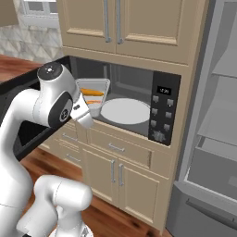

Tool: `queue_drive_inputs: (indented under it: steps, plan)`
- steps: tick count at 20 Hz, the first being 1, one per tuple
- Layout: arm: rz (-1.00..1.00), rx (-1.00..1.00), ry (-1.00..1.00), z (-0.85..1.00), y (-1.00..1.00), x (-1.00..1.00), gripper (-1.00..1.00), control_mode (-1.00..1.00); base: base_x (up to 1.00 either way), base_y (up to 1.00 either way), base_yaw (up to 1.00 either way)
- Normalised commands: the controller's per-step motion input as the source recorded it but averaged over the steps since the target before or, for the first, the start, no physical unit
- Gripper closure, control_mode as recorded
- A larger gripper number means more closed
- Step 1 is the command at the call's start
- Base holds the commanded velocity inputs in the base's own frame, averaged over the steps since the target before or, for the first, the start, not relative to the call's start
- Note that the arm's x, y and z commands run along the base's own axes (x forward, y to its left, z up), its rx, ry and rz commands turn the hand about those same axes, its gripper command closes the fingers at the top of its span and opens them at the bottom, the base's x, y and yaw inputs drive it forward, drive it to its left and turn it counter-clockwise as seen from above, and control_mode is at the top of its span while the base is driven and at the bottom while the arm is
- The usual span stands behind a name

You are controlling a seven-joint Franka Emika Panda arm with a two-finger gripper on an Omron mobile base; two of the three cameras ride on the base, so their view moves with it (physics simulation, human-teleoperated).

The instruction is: Place the tupperware containing the shrimp and carrot meal in the microwave. Close the microwave door and press the start button to reheat the meal.

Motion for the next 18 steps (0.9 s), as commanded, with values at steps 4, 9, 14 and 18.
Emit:
queue_drive_inputs:
  steps: [4, 9, 14, 18]
  plan:
    - [0.0, 0.0, 0.0, 0.0, 0.0, 0.0, 1.0, -1.0, 0.02, 0.0, 0.0]
    - [0.0, 0.0, 0.0, -0.01, 0.0, 0.05, 1.0, -1.0, 0.0, 0.0, 0.0]
    - [0.0, 0.0, 0.0, -0.08, 0.0, 0.26, 1.0, -1.0, 0.0, 0.0, 0.0]
    - [0.0, 0.0, 0.0, -0.25, -0.01, 0.44, 1.0, -1.0, 0.0, 0.0, 0.0]
